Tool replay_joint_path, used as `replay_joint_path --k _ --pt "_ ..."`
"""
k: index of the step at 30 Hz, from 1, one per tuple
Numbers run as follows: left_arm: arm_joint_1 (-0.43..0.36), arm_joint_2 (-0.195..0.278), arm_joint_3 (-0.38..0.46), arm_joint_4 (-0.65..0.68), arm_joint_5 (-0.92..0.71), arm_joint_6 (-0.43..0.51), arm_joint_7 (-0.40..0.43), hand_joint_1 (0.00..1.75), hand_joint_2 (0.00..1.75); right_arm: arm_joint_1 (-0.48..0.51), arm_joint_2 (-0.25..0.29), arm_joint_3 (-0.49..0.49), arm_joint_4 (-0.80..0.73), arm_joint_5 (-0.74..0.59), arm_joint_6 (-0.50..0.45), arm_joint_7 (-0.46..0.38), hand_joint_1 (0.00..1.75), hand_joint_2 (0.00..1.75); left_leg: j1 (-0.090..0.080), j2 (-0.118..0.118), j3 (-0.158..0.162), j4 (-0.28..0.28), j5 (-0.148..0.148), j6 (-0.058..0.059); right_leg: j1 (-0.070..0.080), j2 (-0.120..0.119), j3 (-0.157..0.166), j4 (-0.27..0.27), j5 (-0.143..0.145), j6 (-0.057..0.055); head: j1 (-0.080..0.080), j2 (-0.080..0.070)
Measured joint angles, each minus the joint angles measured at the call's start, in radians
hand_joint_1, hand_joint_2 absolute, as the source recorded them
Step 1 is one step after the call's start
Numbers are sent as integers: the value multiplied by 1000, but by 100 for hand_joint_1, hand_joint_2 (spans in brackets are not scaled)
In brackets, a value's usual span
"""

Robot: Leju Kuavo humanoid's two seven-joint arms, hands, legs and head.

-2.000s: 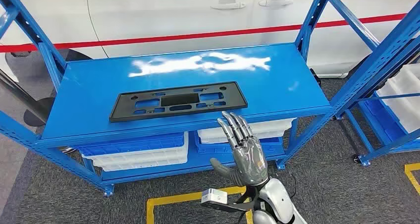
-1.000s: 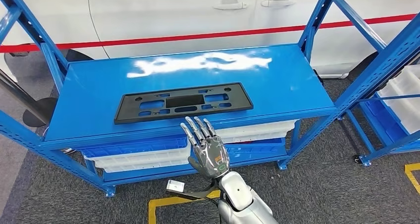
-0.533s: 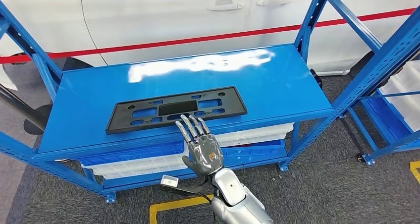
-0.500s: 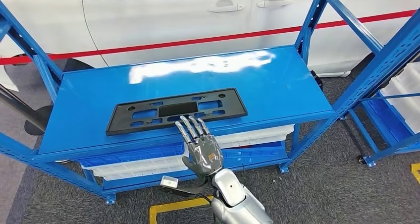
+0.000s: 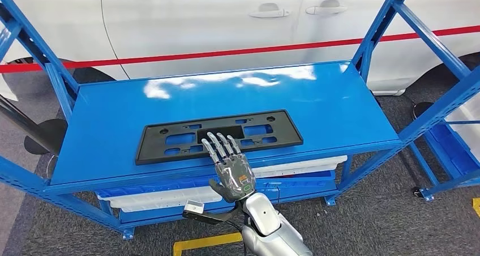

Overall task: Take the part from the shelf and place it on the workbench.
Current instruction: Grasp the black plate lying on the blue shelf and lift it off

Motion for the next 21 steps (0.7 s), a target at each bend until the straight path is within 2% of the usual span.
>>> replay_joint_path --k 1,2,3,5,6,7,8,10,12,13,14,16,17,18,19,21 --pt "0 0 0 0 -1 0 0 0 0 1 0 0 1 0 0 0 0 175 -2 0 4 0 -4 2 0 0 -42 54 -14 0 1 0" --pt "0 0 0 0 -1 0 0 0 0 3 0 0 2 -1 0 0 0 175 -4 -1 10 0 -9 4 1 0 -70 78 -10 -2 1 0" --pt "1 0 0 0 -2 0 1 0 0 4 0 0 3 -1 0 0 0 175 -6 -1 18 0 -16 4 2 0 -79 65 16 -7 2 0" --pt "2 0 0 0 -5 0 2 0 0 5 0 0 4 -3 0 0 0 175 -9 -3 40 -1 -30 2 9 0 -49 -56 115 -22 4 0" --pt "2 -1 0 0 -6 0 2 0 0 4 0 0 4 -4 0 0 0 175 -10 -4 49 -1 -37 -1 14 0 -29 -118 150 -32 3 0" --pt "2 -2 0 1 -7 0 3 0 0 4 0 0 5 -6 0 0 0 175 -11 -4 54 -2 -43 -6 19 1 -14 -163 164 -39 4 0" --pt "1 -2 0 1 -7 0 4 0 0 4 0 0 5 -8 0 0 0 175 -11 -5 56 -3 -48 -12 23 2 -7 -185 167 -45 4 0" --pt "1 -3 0 2 -9 0 6 0 0 5 0 0 6 -13 0 0 0 175 -11 -4 63 3 -48 -26 26 5 1 -194 161 -52 5 0" --pt "2 -1 1 2 -13 2 7 0 0 4 2 -1 6 -18 0 0 0 175 -11 -1 68 20 -56 -38 20 5 21 -206 167 -59 3 0" --pt "0 0 1 2 -16 4 7 0 0 2 3 -1 7 -21 0 0 0 175 -10 0 58 47 -74 -42 17 3 31 -211 166 -62 1 0" --pt "-1 0 2 2 -19 8 7 0 0 0 4 -1 7 -23 0 0 0 175 -8 0 35 93 -99 -45 15 2 38 -214 166 -65 -2 0" --pt "-2 0 4 2 -24 15 7 0 0 -1 6 -1 8 -26 0 2 0 175 -7 1 -33 209 -152 -50 17 1 42 -214 160 -71 -6 0" --pt "0 1 4 2 -27 18 8 0 0 0 6 -1 10 -27 0 5 0 175 -7 1 -59 245 -161 -51 19 1 43 -212 157 -73 -6 0" --pt "2 2 5 2 -31 20 9 0 0 0 6 -1 12 -28 0 10 0 175 -7 1 -71 246 -148 -52 20 3 45 -211 154 -74 -6 0" --pt "3 3 5 2 -35 21 10 0 0 -1 6 -1 13 -28 0 15 0 175 -7 1 -66 213 -116 -50 21 5 48 -208 149 -73 -6 0" --pt "4 6 5 2 -41 21 10 0 0 -5 5 -2 13 -28 0 23 0 175 -8 2 -27 91 -33 -42 22 6 57 -204 140 -70 -6 0"
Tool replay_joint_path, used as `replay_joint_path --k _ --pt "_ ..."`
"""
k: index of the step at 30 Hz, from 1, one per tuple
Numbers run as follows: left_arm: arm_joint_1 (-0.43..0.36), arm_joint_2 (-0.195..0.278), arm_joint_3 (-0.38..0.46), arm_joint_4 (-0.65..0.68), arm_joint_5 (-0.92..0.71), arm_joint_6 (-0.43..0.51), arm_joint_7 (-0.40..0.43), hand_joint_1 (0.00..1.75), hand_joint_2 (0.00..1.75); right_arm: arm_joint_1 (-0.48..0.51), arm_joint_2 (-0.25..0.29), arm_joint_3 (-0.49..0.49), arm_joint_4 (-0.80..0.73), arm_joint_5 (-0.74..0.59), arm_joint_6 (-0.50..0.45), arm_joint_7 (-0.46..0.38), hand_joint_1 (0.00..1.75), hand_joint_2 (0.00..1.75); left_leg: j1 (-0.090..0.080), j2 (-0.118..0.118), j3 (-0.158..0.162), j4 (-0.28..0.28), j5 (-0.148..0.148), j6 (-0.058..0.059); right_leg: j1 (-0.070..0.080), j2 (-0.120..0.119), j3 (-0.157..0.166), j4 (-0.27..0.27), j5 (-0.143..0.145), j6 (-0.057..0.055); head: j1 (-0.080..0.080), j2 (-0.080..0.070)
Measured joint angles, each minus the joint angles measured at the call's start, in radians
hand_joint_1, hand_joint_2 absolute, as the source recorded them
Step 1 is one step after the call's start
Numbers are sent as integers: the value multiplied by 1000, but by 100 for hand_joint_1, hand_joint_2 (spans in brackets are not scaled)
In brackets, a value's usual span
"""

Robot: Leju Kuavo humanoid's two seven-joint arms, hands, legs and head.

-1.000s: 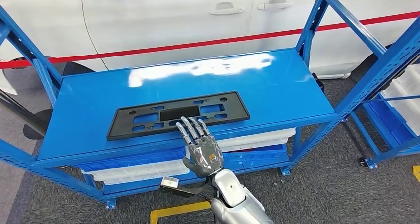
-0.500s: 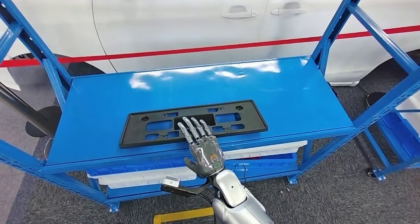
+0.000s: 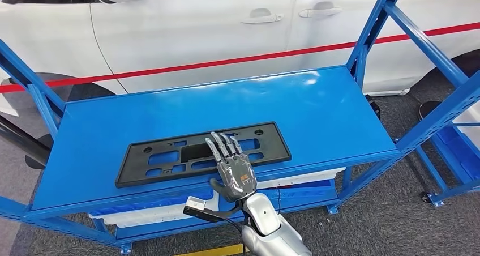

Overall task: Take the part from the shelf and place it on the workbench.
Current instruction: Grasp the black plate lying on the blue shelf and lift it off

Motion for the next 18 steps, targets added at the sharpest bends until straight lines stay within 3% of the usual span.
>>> replay_joint_path --k 2,4,6,8,10,11,12,13,15,17,18 --pt "-2 2 1 0 -4 0 0 0 0 -5 -1 -1 1 2 0 6 0 175 -6 1 21 -77 22 10 2 -1 1 4 -5 6 0 0" --pt "-2 3 2 0 -12 0 1 0 0 -11 -3 -2 4 19 0 20 0 175 -11 1 20 -88 20 21 3 -1 -2 5 -7 17 1 0" --pt "0 3 2 0 -20 0 2 0 0 -22 -8 -5 7 50 1 43 0 175 -5 2 25 -96 41 34 5 -1 -4 11 -16 30 3 0" --pt "-3 4 3 0 -28 0 3 0 0 -39 -18 -9 10 84 7 65 0 175 0 4 28 -106 48 43 2 -1 -34 74 -56 43 8 0" --pt "-5 5 5 0 -33 0 3 0 0 -50 -31 -14 14 109 17 80 0 175 0 4 27 -107 48 47 -5 -1 -97 199 -114 54 13 0" --pt "-5 5 6 0 -35 0 4 0 0 -52 -38 -16 17 118 21 86 0 175 0 3 27 -107 48 47 -9 -2 -124 252 -130 58 13 0" --pt "-5 6 7 0 -36 0 4 0 0 -53 -43 -18 21 123 23 89 0 175 1 3 28 -106 47 47 -13 -2 -139 275 -128 61 14 0" --pt "-4 6 8 0 -37 -1 5 0 0 -54 -48 -20 23 126 23 91 0 175 1 2 29 -106 46 45 -17 -2 -135 261 -108 63 14 0" --pt "-4 6 8 0 -39 -1 5 0 0 -59 -53 -21 27 129 23 93 78 175 2 1 32 -105 42 39 -22 -4 -79 136 -38 64 14 0" --pt "-6 6 9 0 -41 -2 5 0 0 -68 -54 -22 29 133 33 93 162 175 0 0 33 -102 37 29 -20 -5 -27 26 2 58 14 0" --pt "-7 6 9 0 -42 -2 5 0 0 -71 -56 -22 31 134 43 93 170 175 -1 0 33 -102 36 23 -18 -4 -19 7 3 53 14 0"
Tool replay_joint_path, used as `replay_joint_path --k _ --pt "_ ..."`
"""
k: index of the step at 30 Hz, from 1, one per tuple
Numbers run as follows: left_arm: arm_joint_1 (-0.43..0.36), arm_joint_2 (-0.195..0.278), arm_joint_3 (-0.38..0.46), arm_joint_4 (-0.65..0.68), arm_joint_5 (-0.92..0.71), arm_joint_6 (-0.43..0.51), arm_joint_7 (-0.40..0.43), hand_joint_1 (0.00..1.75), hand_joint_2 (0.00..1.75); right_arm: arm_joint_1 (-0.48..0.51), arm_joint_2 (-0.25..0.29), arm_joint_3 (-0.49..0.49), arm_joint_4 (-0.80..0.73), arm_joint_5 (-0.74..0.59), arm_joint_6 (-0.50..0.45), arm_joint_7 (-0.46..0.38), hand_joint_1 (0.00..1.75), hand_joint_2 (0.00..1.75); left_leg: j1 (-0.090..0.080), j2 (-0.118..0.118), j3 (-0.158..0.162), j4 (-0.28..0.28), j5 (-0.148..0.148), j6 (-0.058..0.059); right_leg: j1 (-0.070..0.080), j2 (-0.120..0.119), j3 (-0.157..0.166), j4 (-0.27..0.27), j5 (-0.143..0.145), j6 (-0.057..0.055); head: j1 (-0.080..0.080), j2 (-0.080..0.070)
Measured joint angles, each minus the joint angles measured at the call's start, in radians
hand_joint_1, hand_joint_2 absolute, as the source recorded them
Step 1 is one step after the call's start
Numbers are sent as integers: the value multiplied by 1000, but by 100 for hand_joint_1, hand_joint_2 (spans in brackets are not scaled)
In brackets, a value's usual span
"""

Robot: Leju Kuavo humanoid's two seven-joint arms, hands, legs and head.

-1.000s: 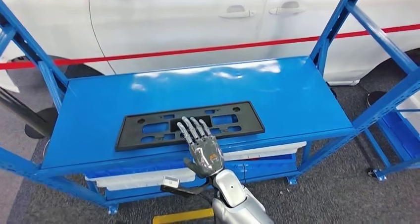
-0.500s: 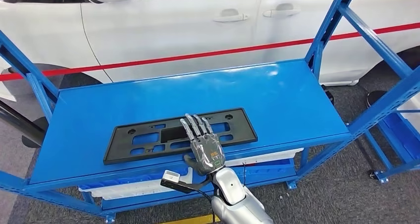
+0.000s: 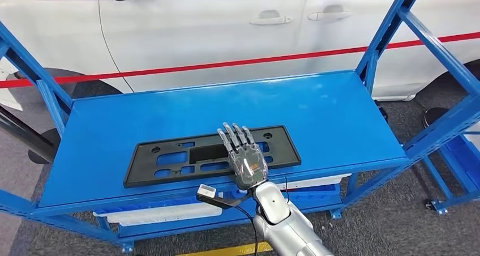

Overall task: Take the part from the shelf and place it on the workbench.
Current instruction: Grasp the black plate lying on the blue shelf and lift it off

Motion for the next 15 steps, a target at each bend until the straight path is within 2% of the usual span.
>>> replay_joint_path --k 2,4,5,7,8,9,10,11,13,15 --pt "-1 0 1 0 -2 0 0 0 0 -6 -3 0 5 3 23 1 170 175 1 0 2 -3 0 -13 3 2 1 -4 0 -12 0 0" --pt "-2 0 4 0 -4 0 0 0 0 -14 -5 0 10 4 36 2 168 175 4 0 -4 16 -18 -24 2 1 5 -11 4 -27 -1 0" --pt "-2 0 5 0 -4 0 0 0 0 -19 -5 0 13 4 42 3 167 175 5 0 -19 53 -41 -28 1 0 8 -15 5 -33 -3 0" --pt "-2 0 8 0 -4 0 -1 0 0 -25 -6 0 19 3 49 3 163 175 5 1 -75 178 -104 -30 2 -1 10 -16 4 -41 -5 0" --pt "-1 0 8 0 -4 0 -1 0 0 -25 -7 0 23 3 54 2 163 175 5 1 -103 238 -126 -31 5 -1 10 -15 3 -43 -5 0" --pt "1 0 9 0 -5 0 -1 0 0 -25 -7 0 26 2 59 2 163 175 5 1 -119 271 -130 -30 8 -1 10 -13 2 -44 -5 0" --pt "2 1 9 0 -5 0 -2 0 0 -26 -8 0 29 1 66 2 165 175 5 1 -118 267 -116 -28 10 -1 11 -11 0 -46 -5 0" --pt "2 1 9 0 -5 0 -2 0 0 -27 -9 0 32 0 73 1 165 175 4 1 -98 225 -85 -24 13 0 12 -10 -1 -46 -5 0" --pt "1 3 10 0 -4 0 -4 0 0 -32 -11 0 35 -3 85 -2 165 175 -1 1 -35 91 -25 -11 17 1 14 -6 -5 -44 -5 0" --pt "-1 5 12 0 -4 0 -6 0 0 -38 -14 0 36 -5 91 -2 165 175 -7 2 -1 15 -6 -1 19 1 12 -4 -6 -37 -4 0"
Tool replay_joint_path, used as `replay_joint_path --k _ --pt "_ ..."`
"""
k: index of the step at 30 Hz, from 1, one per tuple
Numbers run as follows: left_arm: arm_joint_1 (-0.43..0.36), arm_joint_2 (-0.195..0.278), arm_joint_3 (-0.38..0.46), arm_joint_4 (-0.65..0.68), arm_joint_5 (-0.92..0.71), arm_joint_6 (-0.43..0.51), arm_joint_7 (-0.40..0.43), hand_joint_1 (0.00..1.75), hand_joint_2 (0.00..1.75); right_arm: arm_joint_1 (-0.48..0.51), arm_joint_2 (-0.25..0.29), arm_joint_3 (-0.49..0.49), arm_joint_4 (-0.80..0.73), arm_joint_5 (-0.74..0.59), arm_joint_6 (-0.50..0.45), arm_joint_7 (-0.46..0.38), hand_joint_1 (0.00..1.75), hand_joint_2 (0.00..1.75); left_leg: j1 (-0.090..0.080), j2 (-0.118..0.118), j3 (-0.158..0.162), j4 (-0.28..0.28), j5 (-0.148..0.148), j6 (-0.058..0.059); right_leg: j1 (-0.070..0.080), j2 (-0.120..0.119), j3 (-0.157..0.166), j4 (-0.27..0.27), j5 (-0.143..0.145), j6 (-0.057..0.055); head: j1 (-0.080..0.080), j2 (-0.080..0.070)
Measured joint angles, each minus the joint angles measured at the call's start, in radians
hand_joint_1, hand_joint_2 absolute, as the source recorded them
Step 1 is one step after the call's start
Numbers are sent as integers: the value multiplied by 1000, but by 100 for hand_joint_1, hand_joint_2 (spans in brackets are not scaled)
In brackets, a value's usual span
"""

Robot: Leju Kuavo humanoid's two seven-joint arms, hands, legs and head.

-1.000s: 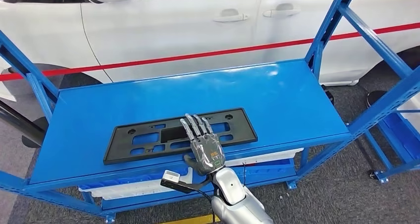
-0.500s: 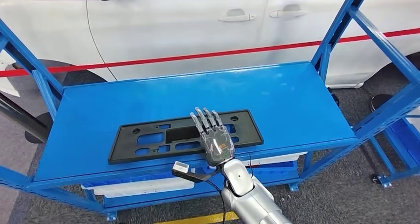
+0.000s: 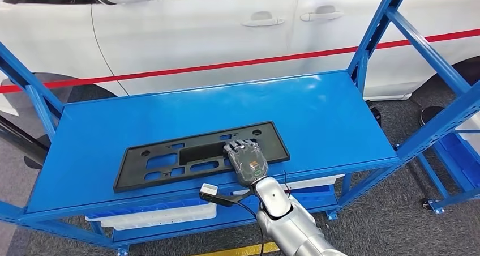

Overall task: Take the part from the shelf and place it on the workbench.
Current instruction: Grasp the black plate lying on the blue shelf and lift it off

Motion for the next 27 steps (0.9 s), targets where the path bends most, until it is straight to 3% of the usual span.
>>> replay_joint_path --k 3,5,8,9,10,11,13,15,18,20,23,24,25,26,27 --pt "3 0 2 0 0 0 -3 0 0 -3 -6 0 1 -3 5 0 166 175 0 0 5 -16 4 10 -2 1 0 0 0 16 0 0" --pt "3 0 3 0 0 0 -4 0 0 -5 -9 0 1 -4 8 1 166 175 7 1 11 -28 11 19 -3 1 -15 38 -29 27 3 0" --pt "1 0 3 0 0 0 -5 0 0 -3 -15 0 4 -4 10 0 164 175 8 2 10 -31 14 24 -12 0 -103 218 -117 39 6 0" --pt "1 0 3 0 0 0 -5 0 0 -2 -17 0 5 -4 10 0 162 175 8 2 10 -30 14 23 -14 0 -128 267 -131 42 6 0" --pt "2 0 3 0 0 0 -5 0 0 -2 -18 0 6 -4 11 0 160 175 8 2 11 -30 13 23 -16 -1 -135 278 -124 43 6 0" --pt "2 -1 3 0 0 -1 -5 0 0 -2 -19 0 6 -4 11 0 159 175 8 1 12 -30 12 22 -18 -1 -122 248 -97 44 6 0" --pt "3 -2 3 0 0 -1 -5 0 0 -3 -19 0 7 -5 10 0 160 175 7 -1 16 -27 9 16 -20 -2 -55 112 -26 40 6 0" --pt "3 -4 3 0 0 -2 -5 0 0 -4 -20 0 7 -5 9 0 164 175 4 -3 15 -23 5 7 -17 -2 -8 12 7 33 5 0" --pt "4 -4 4 0 0 -2 -7 0 0 -4 -20 0 6 -9 8 -2 172 175 5 -4 15 -24 2 -11 -14 1 -2 -8 8 18 5 0" --pt "4 -4 4 0 0 -2 -9 0 0 -4 -21 0 6 -23 8 -10 175 175 8 -3 5 7 -23 -21 -16 0 2 -14 11 5 3 0" --pt "7 -6 12 0 2 -1 -15 0 0 7 -21 -2 -5 -114 4 -68 175 175 10 -2 -70 179 -113 -28 -15 -3 4 -16 10 -5 -2 0" --pt "10 -7 17 0 3 -1 -17 0 0 16 -21 -3 -19 -178 3 -107 175 175 10 -1 -94 232 -131 -29 -12 -3 5 -15 9 -7 -1 0" --pt "13 -7 23 0 5 0 -21 0 0 26 -20 -5 -42 -257 6 -152 175 175 10 -1 -104 257 -132 -30 -11 -2 5 -14 8 -8 -1 0" --pt "17 -8 30 0 8 0 -25 0 0 39 -18 -7 -78 -355 15 -203 175 175 10 -1 -96 243 -113 -29 -9 0 6 -11 7 -9 -1 0" --pt "20 -8 37 0 11 2 -30 0 0 53 -16 -7 -122 -457 28 -248 175 175 10 -1 -70 192 -81 -26 -8 2 7 -9 5 -9 -1 0"
